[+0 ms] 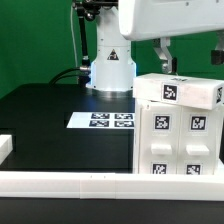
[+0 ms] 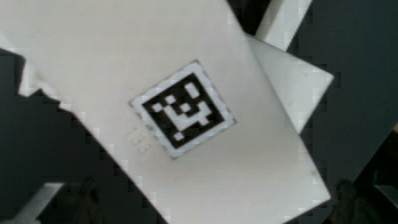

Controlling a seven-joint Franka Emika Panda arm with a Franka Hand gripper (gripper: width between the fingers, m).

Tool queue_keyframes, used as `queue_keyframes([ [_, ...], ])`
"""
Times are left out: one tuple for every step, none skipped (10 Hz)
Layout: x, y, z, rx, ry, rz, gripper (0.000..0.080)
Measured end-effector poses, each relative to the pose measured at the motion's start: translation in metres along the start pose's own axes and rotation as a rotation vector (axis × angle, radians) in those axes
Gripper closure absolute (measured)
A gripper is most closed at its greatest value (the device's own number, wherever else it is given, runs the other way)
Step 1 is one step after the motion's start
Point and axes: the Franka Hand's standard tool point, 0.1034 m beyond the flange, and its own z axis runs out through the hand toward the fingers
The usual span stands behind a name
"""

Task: Assemble cabinet

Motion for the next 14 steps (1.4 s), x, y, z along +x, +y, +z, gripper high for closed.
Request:
queue_keyframes([
  [-0.001, 0.002, 0.000, -0.005, -0.002, -0.058, 0.0151],
  [-0.001, 0.002, 0.000, -0.006, -0.003, -0.089, 0.0151],
  [-0.005, 0.003, 0.003, -0.017, -0.019, -0.238, 0.0151],
  [-0.008, 0.003, 0.006, -0.016, -0.029, -0.271, 0.0151],
  [-0.012, 0.001, 0.011, -0.007, -0.047, -0.245, 0.0151],
  [-0.013, -0.001, 0.016, -0.008, -0.052, -0.221, 0.0151],
  [-0.012, -0.001, 0.019, -0.013, -0.048, -0.217, 0.0151],
  [-0.013, 0.000, 0.021, -0.012, -0.051, -0.213, 0.0151],
  [-0.014, 0.000, 0.023, -0.012, -0.053, -0.204, 0.0151],
  [-0.013, 0.000, 0.024, -0.014, -0.050, -0.200, 0.0151],
  [-0.013, 0.001, 0.023, -0.014, -0.050, -0.188, 0.0151],
  [-0.014, 0.002, 0.023, -0.016, -0.050, -0.158, 0.0249],
  [-0.014, 0.003, 0.023, -0.016, -0.050, -0.157, 0.0251],
  [-0.014, 0.003, 0.023, -0.018, -0.049, -0.084, 0.0251],
])
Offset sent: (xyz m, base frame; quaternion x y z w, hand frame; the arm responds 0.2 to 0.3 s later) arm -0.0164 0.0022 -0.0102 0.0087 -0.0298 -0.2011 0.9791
